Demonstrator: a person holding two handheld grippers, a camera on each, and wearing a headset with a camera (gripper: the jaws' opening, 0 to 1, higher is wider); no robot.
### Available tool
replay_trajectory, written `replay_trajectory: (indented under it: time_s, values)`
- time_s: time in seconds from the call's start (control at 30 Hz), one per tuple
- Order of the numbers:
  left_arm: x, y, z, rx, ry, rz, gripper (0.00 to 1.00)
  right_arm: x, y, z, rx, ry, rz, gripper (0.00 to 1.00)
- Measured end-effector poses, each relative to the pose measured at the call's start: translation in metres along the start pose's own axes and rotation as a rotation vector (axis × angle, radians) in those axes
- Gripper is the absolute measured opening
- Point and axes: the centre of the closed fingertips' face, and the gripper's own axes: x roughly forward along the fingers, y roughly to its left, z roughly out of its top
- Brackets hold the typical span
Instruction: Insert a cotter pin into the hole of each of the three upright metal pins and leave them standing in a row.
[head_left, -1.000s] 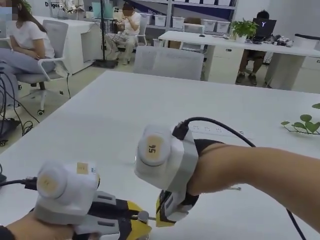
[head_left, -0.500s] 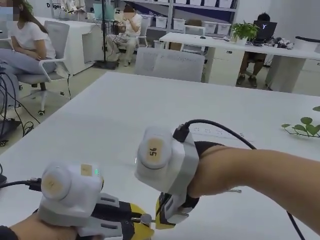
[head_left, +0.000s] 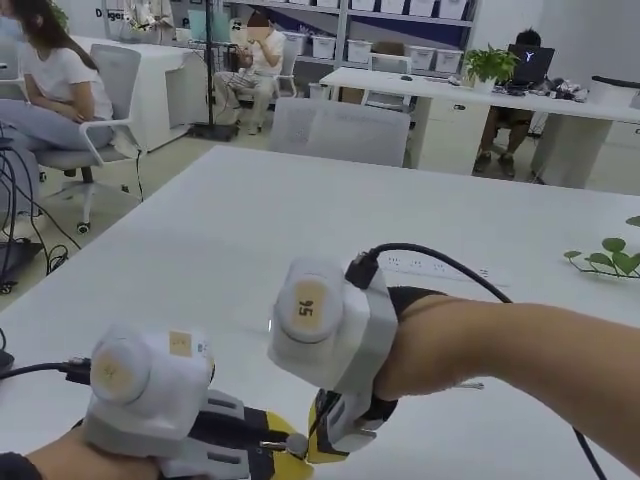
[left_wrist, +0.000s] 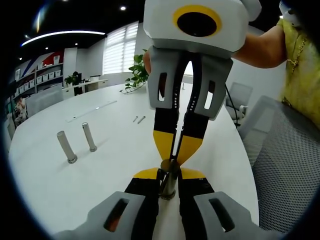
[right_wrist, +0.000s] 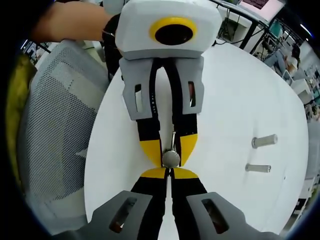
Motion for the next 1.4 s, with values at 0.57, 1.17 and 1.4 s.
replay_trajectory:
  time_s: [0.57, 1.17, 1.4]
  values:
    - [0.001, 0.0, 0.0, -0.005, -0.005, -0.002, 0.12, 0.001, 0.001, 0.0, 0.004, -0.019, 0.009, 0.06]
    - [0.001, 0.001, 0.0, -0.009, -0.008, 0.0, 0.12, -0.002, 0.003, -0.009, 0.033, -0.061, 0.01, 0.16]
    - [0.001, 0.001, 0.0, -0.008, -0.006, -0.002, 0.12, -0.007, 0.002, -0.007, 0.067, -0.121, 0.003, 0.17]
